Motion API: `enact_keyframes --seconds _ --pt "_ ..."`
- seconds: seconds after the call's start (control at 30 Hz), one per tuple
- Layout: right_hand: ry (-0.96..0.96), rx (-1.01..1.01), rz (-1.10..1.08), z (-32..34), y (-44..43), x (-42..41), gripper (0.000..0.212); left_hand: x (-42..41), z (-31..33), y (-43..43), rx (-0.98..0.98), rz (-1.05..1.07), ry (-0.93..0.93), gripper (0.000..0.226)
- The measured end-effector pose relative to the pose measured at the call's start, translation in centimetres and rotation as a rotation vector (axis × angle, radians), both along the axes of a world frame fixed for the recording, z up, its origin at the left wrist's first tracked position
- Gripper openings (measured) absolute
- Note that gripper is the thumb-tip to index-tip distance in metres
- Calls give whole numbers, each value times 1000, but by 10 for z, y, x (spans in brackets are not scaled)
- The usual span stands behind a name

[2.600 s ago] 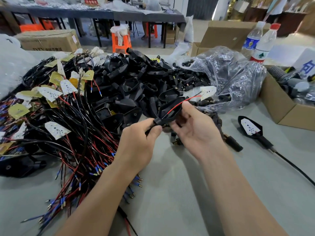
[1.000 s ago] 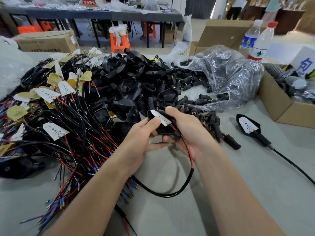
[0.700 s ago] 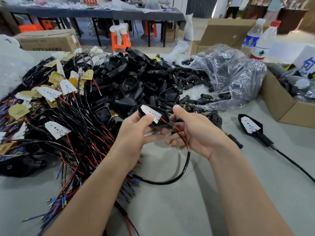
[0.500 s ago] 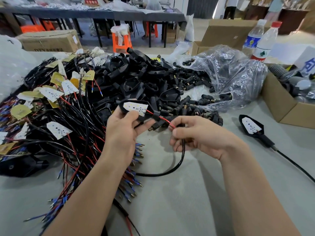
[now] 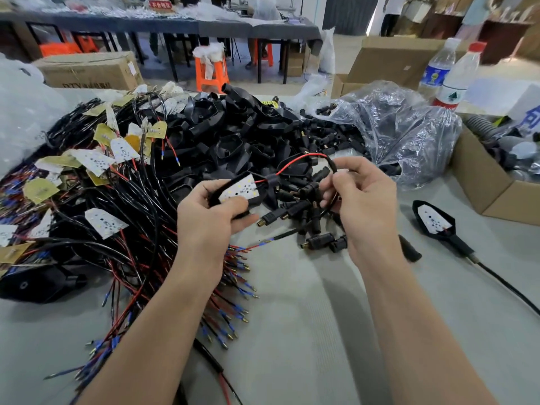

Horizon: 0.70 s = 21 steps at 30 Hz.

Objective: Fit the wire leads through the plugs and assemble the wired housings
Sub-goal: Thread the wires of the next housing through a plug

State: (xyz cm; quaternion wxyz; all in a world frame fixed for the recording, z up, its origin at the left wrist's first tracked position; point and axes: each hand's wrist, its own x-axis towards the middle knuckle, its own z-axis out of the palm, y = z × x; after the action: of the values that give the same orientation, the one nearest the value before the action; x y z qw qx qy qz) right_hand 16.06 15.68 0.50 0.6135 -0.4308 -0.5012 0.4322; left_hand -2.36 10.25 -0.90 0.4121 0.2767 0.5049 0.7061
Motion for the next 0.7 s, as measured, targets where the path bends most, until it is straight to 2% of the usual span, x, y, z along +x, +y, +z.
enact_keyframes --seconds 0.1,0.17,0.23,0.3,0.4,0.5,0.57,0.7 --pt "168 -44 25 4 1 3 24 -6 3 -1 68 8 -34 28" --pt "137 -76 25 4 2 6 22 -11 4 -2 99 -18 -51 28" --pt "-11 -73 5 4 1 8 22 -13 4 -3 93 -60 -68 25" --pt "-260 -34 -63 2 1 11 20 -13 4 -5 62 -47 -35 23" --pt "-616 42 -143 3 -1 17 22 -16 2 -4 9 63 126 29" --pt "-860 104 -85 2 -5 14 29 -18 0 -4 -38 56 224 37" --pt "-912 116 -22 0 -7 8 32 -17 -1 -4 -56 1 176 37" --pt "-857 154 93 -6 -12 -7 36 -19 0 -5 -71 -6 125 35"
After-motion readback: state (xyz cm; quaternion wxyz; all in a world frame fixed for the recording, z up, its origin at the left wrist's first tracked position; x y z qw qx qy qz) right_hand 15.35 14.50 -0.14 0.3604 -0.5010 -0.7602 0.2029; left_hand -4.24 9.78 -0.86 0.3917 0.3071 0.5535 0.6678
